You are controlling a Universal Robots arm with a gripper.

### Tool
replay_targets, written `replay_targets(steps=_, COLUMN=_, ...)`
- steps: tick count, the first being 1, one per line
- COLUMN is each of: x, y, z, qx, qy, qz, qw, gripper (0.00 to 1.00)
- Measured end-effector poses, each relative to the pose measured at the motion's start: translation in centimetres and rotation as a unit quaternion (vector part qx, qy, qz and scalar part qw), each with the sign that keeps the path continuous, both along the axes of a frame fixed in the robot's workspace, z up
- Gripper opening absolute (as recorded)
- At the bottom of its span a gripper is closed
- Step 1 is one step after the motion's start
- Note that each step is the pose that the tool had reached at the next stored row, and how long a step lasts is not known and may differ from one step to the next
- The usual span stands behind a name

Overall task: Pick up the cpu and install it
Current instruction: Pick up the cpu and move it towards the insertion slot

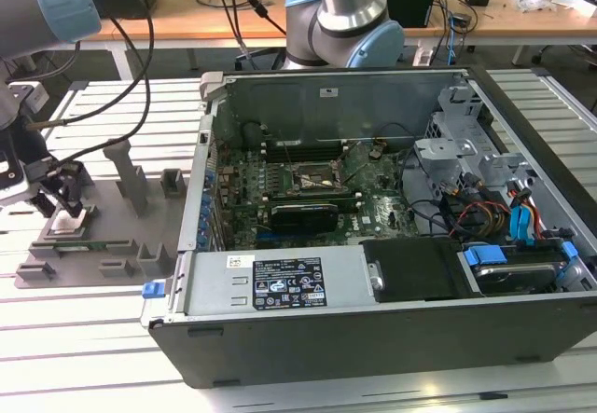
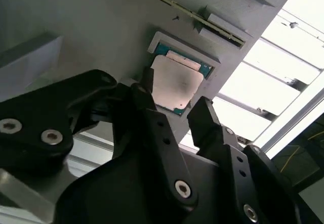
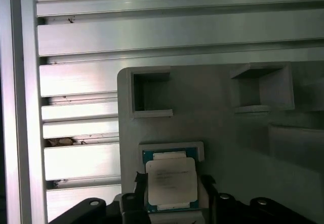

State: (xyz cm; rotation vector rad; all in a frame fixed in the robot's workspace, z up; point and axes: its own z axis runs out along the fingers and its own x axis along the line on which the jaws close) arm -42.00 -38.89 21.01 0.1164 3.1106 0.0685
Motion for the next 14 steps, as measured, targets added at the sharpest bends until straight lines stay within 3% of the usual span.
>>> replay_targets(steps=1, x=0.0, y=0.0, z=0.0, qx=0.0, qy=0.0, qz=0.0, qw=1.0, gripper=0.6)
replay_targets(steps=4, x=0.0, y=0.0, z=-0.01, qx=0.0, qy=0.0, qz=0.0, qw=1.0, gripper=0.66)
replay_targets(steps=5, x=0.0, y=0.0, z=-0.08, qx=0.0001, qy=-0.0002, qz=0.0, qw=1.0, gripper=0.72)
replay_targets(steps=14, x=0.0, y=0.16, z=-2.3, qx=0.0, qy=0.0, qz=0.001, qw=1.0, gripper=0.72)
